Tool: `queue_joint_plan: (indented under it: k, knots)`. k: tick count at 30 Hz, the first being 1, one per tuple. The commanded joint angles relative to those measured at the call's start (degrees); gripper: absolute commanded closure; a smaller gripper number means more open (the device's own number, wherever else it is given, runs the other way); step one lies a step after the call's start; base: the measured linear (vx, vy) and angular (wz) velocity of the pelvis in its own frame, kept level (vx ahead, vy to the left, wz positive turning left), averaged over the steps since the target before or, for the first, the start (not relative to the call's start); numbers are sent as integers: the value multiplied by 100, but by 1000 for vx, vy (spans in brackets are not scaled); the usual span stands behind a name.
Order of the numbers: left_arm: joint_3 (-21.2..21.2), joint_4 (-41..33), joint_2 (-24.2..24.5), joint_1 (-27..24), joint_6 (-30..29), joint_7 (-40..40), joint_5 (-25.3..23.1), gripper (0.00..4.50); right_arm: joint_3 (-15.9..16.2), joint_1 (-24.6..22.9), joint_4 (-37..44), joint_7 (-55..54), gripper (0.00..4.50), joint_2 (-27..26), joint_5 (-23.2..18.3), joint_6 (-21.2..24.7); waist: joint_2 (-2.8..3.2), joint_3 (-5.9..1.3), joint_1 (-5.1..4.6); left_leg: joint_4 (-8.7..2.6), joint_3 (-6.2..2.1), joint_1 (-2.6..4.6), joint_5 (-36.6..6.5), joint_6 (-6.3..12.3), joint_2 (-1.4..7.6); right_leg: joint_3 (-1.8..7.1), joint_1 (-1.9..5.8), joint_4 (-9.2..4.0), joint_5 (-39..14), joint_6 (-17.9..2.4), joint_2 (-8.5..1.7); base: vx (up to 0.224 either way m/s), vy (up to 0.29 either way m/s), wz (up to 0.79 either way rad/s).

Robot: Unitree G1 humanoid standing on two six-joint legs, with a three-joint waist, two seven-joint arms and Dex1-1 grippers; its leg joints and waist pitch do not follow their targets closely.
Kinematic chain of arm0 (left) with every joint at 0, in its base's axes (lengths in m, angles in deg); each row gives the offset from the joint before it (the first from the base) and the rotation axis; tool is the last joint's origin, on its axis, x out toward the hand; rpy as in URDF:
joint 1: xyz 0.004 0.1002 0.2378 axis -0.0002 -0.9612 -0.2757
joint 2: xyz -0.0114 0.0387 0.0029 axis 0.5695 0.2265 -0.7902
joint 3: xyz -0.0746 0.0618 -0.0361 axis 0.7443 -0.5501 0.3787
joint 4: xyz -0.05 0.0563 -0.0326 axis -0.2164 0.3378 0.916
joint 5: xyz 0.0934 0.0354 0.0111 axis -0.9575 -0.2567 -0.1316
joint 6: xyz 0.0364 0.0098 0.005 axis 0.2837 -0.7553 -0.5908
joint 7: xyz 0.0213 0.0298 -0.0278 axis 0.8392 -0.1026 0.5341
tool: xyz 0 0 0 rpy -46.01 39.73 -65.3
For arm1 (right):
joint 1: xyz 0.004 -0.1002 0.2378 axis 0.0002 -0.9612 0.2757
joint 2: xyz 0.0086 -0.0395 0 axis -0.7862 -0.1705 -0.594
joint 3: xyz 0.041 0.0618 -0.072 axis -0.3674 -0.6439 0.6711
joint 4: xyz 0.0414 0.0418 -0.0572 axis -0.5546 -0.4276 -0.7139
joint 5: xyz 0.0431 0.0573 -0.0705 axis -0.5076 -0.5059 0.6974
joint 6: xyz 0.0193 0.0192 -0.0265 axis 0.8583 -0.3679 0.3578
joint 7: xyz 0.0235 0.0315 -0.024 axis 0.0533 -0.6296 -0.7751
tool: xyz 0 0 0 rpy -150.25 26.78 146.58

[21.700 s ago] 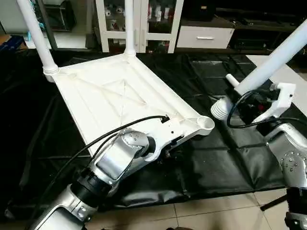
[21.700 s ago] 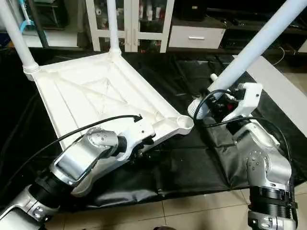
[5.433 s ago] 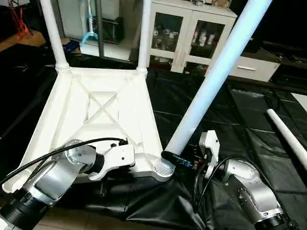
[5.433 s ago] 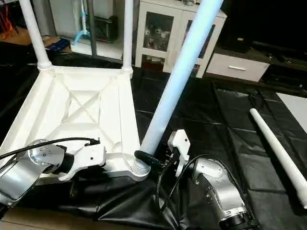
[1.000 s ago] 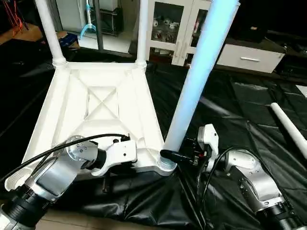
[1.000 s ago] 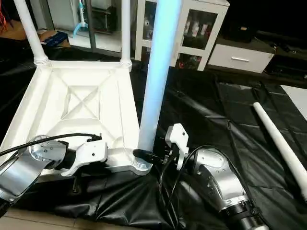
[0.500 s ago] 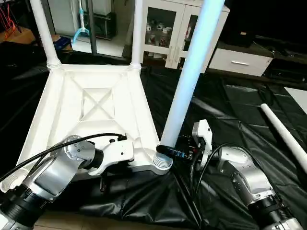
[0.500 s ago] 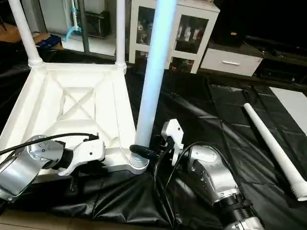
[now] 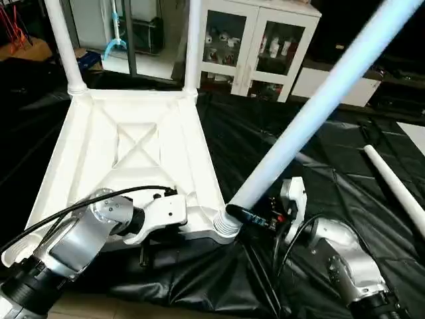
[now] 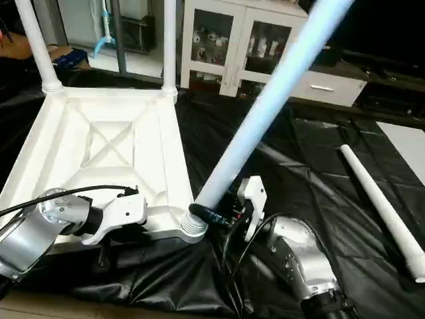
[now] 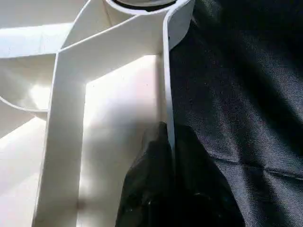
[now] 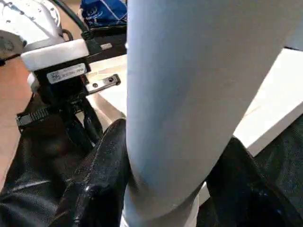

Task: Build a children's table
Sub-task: Insert table leg to table base

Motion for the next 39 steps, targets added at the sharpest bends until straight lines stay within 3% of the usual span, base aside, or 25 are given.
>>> queue_joint_plan:
  k: [1, 5, 9, 12, 16, 17, 19, 20, 25, 31, 32, 33, 37, 39]
  knots:
    - [-269, 47, 13, -81, 48, -177, -46, 450, 244, -227, -555, -222, 265, 357, 906, 244, 117, -94, -35, -491, -105, 100, -2834, -313, 216, 53, -84, -447, -2060, -725, -145, 0, 0, 0]
    - [-272, 54, 15, -73, 42, -182, -44, 450, 521, -72, -654, -160, 265, 450, 1222, 297, 108, -78, -54, -495, -125, 105, -3036, -353, 214, 45, -103, -475, -2417, -637, -156, 0, 0, 0]
    - [-263, 42, 18, -75, 20, -172, -35, 450, 612, 33, -657, -107, 265, 448, 1209, 516, 93, -69, -76, -492, -157, 127, -3321, -413, 211, 49, -148, -530, -2884, -492, -170, 0, 0, 0]
    - [-259, 20, 32, -93, 7, -170, -32, 450, 786, 17, -674, 5, 265, 513, 1286, 562, 103, -87, -93, -514, -177, 112, -3334, -431, 214, 27, -123, -513, -2674, -505, -156, 0, 0, 0]
    - [-259, 23, 28, -94, 1, -171, -29, 450, 699, -42, -663, -66, 265, 452, 1127, 760, 99, -85, -87, -511, -162, 127, -3365, -406, 212, 38, -144, -516, -2526, -552, -144, 0, 0, 0]
    - [-262, 34, 27, -88, 8, -176, -31, 450, 625, -40, -696, -110, 265, 421, 1031, 858, 137, -84, -81, -514, -163, 138, -3390, -412, 211, 43, -149, -519, -2538, -551, -146, 0, 0, 0]
    - [-268, 47, 24, -78, 22, -187, -28, 450, 523, 23, -832, -200, 265, 372, 948, 957, 113, -83, -91, -510, -162, 134, -3431, -411, 208, 41, -152, -531, -2609, -539, -147, 0, 0, 0]
    - [-274, 62, 20, -68, 34, -196, -28, 450, 498, 89, -946, -228, 265, 349, 946, 994, 164, -87, -83, -515, -170, 144, -3444, -429, 211, 44, -154, -526, -2595, -541, -152, 0, 0, 0]
    - [-305, 100, -15, -21, 59, -230, -39, 450, 673, 382, -1304, -229, 265, 318, 1212, 1025, 147, -69, -144, -517, -202, 144, -3715, -489, 197, 8, -173, -563, -2927, -482, -146, 0, 0, 0]
    - [-280, 55, 22, -53, 26, -225, -24, 450, 693, 541, -1250, -223, 265, 209, 1213, 911, 158, -59, -211, -520, -254, 163, -4028, -516, 197, -18, -198, -610, -3236, -396, -160, 0, 0, 0]
    - [-277, 41, 32, -68, 21, -226, -23, 450, 706, 543, -1232, -194, 265, 214, 1225, 889, 85, -59, -218, -518, -246, 150, -4003, -493, 199, -23, -193, -612, -3230, -398, -160, 0, 0, 0]
    - [-273, 29, 40, -83, 15, -223, -22, 450, 741, 560, -1194, -97, 265, 215, 1206, 882, 124, -56, -199, -520, -240, 161, -3964, -479, 202, -6, -208, -601, -3172, -432, -170, 0, 0, 0]
    - [-273, 25, 29, -85, 9, -216, -23, 450, 715, 650, -1126, -101, 265, 144, 1110, 933, 118, -57, -197, -519, -230, 161, -3916, -466, 201, 3, -213, -598, -3134, -445, -172, 0, 0, 0]
    - [-271, 42, 11, -72, 24, -218, -28, 450, 499, 816, -1081, -285, 265, -10, 853, 975, 124, -52, -206, -523, -232, 153, -3922, -475, 200, 4, -218, -596, -3124, -456, -173, 0, 0, 0]
